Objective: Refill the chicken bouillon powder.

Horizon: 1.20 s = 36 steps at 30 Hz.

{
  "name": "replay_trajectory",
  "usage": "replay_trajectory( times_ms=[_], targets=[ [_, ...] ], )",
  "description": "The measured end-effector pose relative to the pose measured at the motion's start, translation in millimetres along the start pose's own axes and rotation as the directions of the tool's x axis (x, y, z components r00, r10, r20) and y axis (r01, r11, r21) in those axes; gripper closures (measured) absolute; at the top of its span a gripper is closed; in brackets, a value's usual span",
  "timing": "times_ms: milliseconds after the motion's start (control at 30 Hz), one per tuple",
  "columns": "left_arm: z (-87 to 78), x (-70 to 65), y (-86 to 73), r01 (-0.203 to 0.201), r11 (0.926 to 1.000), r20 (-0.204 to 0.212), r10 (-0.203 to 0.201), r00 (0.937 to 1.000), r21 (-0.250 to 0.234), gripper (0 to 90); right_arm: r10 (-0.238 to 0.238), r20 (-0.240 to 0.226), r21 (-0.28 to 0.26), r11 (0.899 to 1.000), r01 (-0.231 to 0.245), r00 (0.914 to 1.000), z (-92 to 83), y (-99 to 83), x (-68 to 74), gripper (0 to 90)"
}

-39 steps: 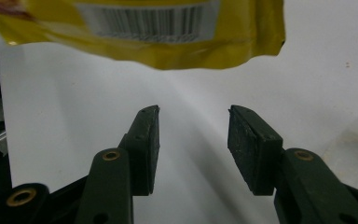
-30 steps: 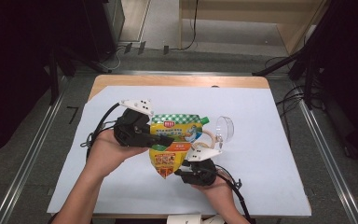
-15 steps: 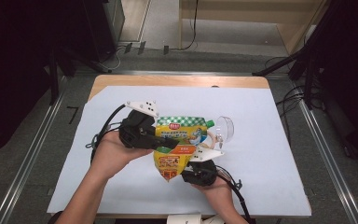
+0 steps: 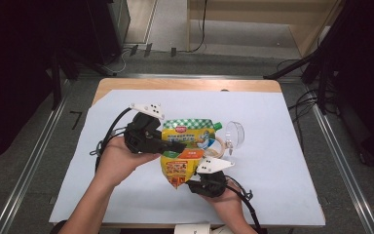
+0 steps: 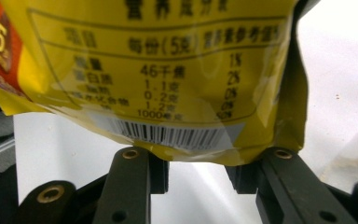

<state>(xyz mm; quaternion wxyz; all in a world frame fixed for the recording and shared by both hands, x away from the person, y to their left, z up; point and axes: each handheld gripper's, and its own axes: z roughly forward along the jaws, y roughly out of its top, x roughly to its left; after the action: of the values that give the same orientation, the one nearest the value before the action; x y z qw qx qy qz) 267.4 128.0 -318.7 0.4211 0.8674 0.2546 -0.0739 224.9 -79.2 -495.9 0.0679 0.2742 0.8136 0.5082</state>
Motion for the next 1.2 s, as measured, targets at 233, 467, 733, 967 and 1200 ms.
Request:
replay_trajectory(
  times_ms=[233, 467, 733, 967, 1200],
  targets=[
    [1.8, -0.4, 0.4, 0.025, 0.9997, 0.038, -0.025, 0.9990, 0.007, 90.0, -0.007, 0.046, -0.037, 0.999, 0.009, 0.9989, -3.2, -0.2, -2.8, 60.2],
    [0.8, 1.7, 0.9, 0.050, 0.9987, -0.016, -0.050, 0.9986, -0.012, 90.0, -0.022, 0.040, -0.017, 1.000, 0.022, 0.9990, -2.0, -1.5, 1.8, 61.8],
    [3.5, 0.9, 3.0, 0.041, 0.9983, -0.060, -0.043, 0.9973, -0.043, 89.8, -0.043, 0.028, 0.028, 0.999, 0.042, 0.9987, -1.5, 0.8, 7.2, 66.3],
    [11.8, -0.2, 3.8, 0.033, 0.9979, -0.071, -0.037, 0.9968, -0.055, 85.6, -0.043, 0.017, 0.034, 0.999, 0.042, 0.9989, -3.9, 3.5, 7.6, 69.3],
    [16.1, 2.2, 5.8, 0.056, 0.9963, -0.095, -0.062, 0.9935, -0.065, 84.7, -0.038, 0.001, 0.040, 0.998, 0.038, 0.9993, -3.4, 4.2, 9.4, 71.0]
  ],
)
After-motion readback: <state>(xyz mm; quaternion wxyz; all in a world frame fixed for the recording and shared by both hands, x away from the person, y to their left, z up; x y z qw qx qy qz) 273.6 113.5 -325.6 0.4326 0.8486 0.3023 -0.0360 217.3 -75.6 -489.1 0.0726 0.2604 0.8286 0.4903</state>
